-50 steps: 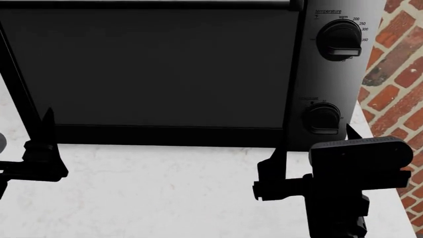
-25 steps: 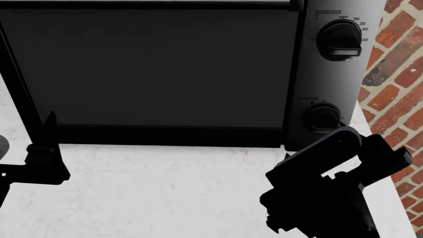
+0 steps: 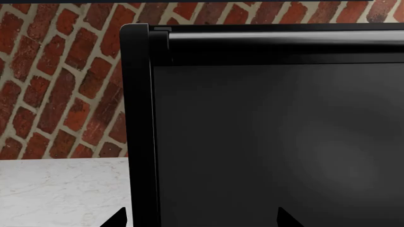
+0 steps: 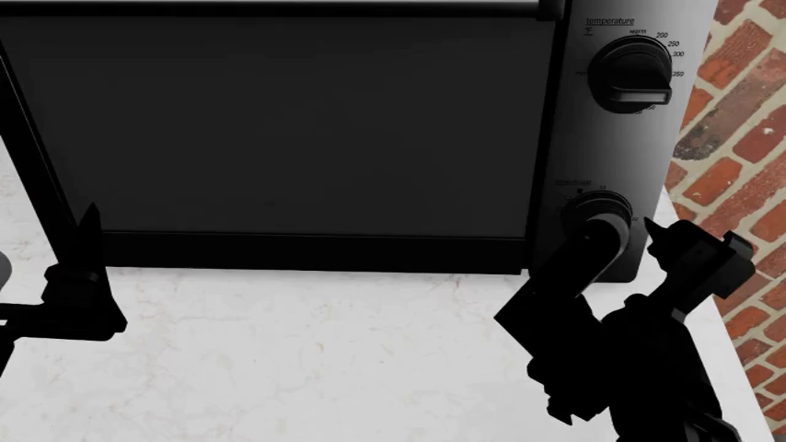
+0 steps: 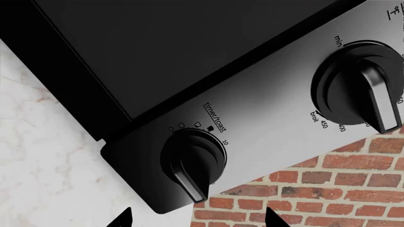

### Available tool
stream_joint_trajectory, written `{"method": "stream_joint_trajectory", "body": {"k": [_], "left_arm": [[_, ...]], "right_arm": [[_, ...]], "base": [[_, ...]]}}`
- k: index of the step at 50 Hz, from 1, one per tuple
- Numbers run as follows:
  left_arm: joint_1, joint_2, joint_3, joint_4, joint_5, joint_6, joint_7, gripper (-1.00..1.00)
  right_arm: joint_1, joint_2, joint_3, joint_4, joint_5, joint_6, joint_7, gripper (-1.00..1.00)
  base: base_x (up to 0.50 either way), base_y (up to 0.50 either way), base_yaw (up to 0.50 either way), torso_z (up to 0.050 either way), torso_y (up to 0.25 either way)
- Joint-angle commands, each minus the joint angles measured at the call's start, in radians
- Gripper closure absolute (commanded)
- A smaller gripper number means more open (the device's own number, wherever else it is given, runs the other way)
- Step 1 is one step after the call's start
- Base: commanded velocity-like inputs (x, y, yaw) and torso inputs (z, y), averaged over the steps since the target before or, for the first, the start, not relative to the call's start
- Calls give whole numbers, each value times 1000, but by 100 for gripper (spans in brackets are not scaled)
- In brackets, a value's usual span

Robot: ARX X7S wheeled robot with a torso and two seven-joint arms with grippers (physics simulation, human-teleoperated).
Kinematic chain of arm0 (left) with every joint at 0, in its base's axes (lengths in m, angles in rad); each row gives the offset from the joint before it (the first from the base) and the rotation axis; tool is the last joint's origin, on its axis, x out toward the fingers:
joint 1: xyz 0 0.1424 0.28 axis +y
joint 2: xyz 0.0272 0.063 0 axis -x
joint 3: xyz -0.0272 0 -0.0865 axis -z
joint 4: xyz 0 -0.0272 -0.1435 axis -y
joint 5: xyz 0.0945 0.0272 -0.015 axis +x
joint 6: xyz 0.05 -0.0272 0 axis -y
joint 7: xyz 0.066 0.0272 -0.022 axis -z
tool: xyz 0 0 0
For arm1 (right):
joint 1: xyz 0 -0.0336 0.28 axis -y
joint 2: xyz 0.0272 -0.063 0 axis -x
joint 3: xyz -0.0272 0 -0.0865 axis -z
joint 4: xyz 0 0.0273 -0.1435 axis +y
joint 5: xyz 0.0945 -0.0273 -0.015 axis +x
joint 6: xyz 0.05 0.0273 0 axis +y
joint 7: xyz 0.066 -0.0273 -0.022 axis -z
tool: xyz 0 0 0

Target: Turn on the toaster oven by setting the timer.

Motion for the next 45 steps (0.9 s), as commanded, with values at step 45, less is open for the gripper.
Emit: {"method": "stream_joint_trajectory", "body": {"k": [45], "left_arm": [[7, -22, -12, -7, -13, 18, -15, -100]], "right_arm": [[190, -123, -119, 425, -31, -190, -44, -100]], "base": [[0, 0, 0, 0, 0]]}}
